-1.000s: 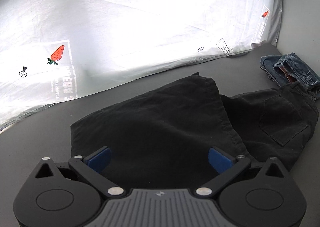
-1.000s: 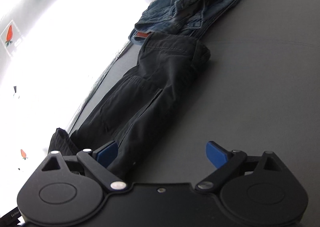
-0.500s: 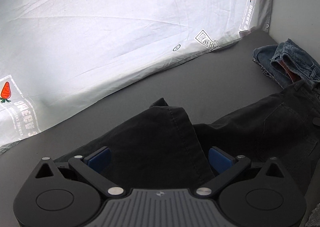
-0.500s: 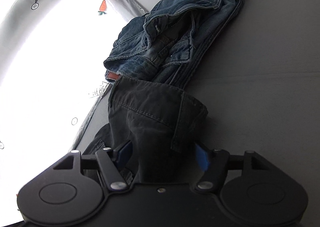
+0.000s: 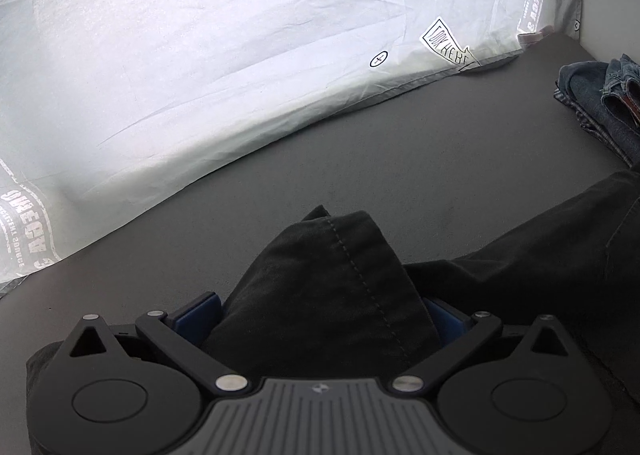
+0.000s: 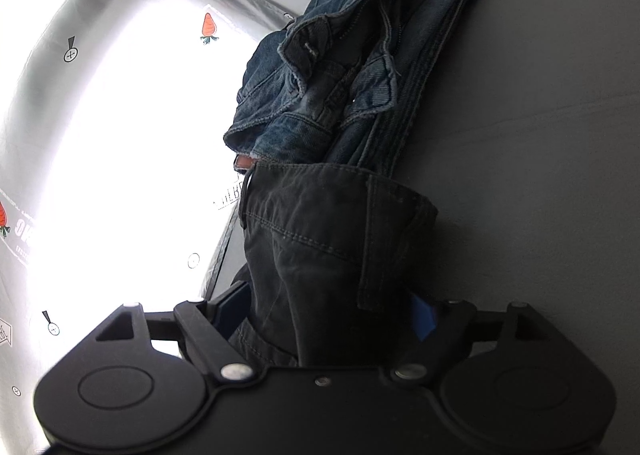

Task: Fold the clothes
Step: 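Grasp the pants leg end with the right gripper and lift it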

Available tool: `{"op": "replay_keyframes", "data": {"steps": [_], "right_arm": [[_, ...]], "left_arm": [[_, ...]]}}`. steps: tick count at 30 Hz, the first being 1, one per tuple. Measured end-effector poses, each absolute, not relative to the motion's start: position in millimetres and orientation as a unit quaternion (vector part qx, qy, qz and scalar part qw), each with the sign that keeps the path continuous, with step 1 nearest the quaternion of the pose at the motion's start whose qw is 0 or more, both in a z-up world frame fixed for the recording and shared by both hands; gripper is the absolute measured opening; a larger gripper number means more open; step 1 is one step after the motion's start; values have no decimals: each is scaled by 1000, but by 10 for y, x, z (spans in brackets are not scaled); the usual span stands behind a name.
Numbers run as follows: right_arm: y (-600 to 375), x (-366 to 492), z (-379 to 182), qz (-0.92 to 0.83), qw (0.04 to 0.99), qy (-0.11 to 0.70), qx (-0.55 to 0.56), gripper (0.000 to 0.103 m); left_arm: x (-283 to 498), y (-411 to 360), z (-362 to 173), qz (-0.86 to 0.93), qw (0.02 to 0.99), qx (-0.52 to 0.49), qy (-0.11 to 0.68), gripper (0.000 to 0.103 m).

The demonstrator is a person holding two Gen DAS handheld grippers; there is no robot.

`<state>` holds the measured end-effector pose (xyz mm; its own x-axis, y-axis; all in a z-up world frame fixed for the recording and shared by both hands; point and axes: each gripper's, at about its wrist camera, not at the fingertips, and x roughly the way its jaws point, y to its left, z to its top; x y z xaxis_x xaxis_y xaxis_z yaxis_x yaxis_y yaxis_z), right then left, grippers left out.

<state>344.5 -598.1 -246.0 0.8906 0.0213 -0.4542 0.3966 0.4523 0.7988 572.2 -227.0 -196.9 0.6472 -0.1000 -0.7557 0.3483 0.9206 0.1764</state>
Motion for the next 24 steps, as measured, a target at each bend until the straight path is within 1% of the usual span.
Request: {"op": "replay_keyframes", "data": {"steps": [1, 3, 5, 6, 7, 8, 9, 10, 13, 14, 15, 16, 19, 22, 24], "right_arm": [[-5957, 3483, -2440, -115, 829, 207, 506, 94], [-5921, 3551, -2413, -121, 831, 209, 501, 97], [-5905, 3594, -2396, -128, 829, 209, 503, 96], [-5901, 3607, -2388, -132, 827, 209, 504, 92], [-5897, 3613, -2382, -142, 825, 211, 505, 83], [-5890, 3614, -2374, -152, 824, 215, 502, 80], [-5879, 3613, -2359, -160, 825, 222, 494, 72], [-5861, 3615, -2336, -173, 829, 234, 479, 54], [-5798, 3605, -2240, -186, 840, 248, 446, 37], [-5762, 3609, -2171, -187, 845, 246, 437, 34], [-5711, 3626, -2080, -189, 853, 247, 419, 29], [-5638, 3653, -1966, -189, 865, 249, 391, 27], [-5384, 3719, -1632, -180, 904, 252, 296, 25], [-5141, 3704, -1336, -167, 926, 240, 240, 25], [-4960, 3688, -1135, -156, 940, 226, 204, 25]], "left_arm": [[5726, -2261, -1978, -127, 894, 155, 400, 103], [5727, -2252, -1991, -128, 895, 157, 398, 103], [5719, -2248, -1998, -127, 895, 161, 396, 103], [5713, -2247, -2001, -126, 896, 162, 393, 103], [5709, -2248, -2005, -125, 897, 163, 391, 103], [5700, -2243, -2012, -124, 898, 165, 388, 103], [5688, -2243, -2018, -124, 899, 167, 385, 103], [5677, -2243, -2023, -123, 900, 170, 382, 103], [5659, -2240, -2030, -124, 901, 174, 377, 103], [5654, -2238, -2031, -125, 901, 175, 376, 103], [5664, -2239, -2022, -125, 900, 175, 379, 103], [5683, -2249, -2001, -124, 897, 175, 387, 103], [5723, -2224, -1857, -120, 891, 148, 412, 103], [5604, -1934, -1528, -123, 902, 41, 412, 103], [5432, -1692, -1319, -120, 907, -5, 403, 103]]}}
